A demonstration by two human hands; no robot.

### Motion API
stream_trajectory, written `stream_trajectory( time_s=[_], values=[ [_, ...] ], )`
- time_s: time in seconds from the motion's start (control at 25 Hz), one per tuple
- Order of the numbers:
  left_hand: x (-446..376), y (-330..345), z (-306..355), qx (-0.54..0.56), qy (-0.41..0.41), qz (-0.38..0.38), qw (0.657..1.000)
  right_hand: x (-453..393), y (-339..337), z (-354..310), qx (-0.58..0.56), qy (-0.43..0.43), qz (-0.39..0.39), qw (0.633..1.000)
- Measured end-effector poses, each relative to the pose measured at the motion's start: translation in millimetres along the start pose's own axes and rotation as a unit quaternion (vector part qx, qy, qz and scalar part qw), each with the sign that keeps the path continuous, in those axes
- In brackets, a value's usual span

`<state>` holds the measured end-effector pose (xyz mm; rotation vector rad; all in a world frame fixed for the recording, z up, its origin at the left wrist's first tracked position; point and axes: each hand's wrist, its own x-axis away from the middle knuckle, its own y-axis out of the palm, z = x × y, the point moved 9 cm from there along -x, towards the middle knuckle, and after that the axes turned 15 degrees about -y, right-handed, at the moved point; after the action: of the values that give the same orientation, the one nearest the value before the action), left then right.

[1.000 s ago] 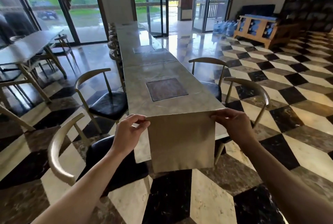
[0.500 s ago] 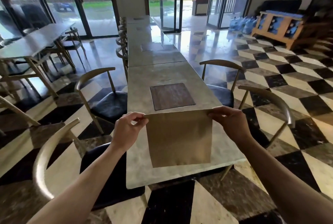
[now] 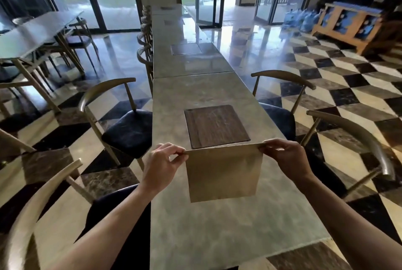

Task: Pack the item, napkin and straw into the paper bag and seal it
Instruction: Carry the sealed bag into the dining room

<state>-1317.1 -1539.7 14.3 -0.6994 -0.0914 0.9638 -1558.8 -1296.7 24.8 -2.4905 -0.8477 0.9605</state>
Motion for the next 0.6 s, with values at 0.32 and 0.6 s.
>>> stream_trajectory(
  time_s=[0.32, 0.6],
  values=[
    [-54, 40, -24, -0.063, -0.031, 0.004, 0.997, -49, 34, 61, 0.020, 0.037, -0.031, 0.999],
    [-67, 76, -38, -0.092, -0.076, -0.016, 0.993, -65, 51, 113, 0.020, 0.072, -0.084, 0.994]
  ],
)
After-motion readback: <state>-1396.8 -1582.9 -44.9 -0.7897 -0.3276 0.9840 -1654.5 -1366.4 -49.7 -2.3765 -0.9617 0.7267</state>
